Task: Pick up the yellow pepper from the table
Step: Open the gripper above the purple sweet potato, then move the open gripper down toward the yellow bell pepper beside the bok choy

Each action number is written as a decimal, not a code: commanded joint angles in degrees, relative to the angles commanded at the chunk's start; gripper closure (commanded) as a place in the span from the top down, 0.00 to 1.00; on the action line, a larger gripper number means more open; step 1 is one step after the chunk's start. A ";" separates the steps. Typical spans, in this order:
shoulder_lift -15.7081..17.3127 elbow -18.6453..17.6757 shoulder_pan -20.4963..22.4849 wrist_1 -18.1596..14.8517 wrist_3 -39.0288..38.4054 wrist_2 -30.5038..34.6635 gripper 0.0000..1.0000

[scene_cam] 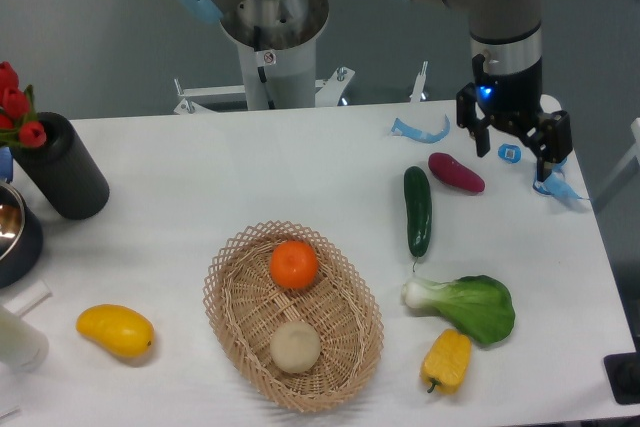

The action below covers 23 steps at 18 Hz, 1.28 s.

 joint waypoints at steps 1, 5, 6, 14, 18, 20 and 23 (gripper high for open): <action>-0.53 0.61 -0.26 0.00 -1.85 0.00 1.00; -3.08 2.37 -2.46 0.09 -7.40 -0.26 1.00; -4.39 3.42 -3.24 0.09 -7.58 -0.26 1.00; -15.91 12.13 -8.09 2.90 -15.76 1.32 1.00; -20.91 13.18 -9.40 2.90 -16.11 1.23 1.00; -22.67 13.54 -9.58 2.90 -16.20 1.23 1.00; -25.14 14.50 -9.58 2.90 -16.20 1.23 1.00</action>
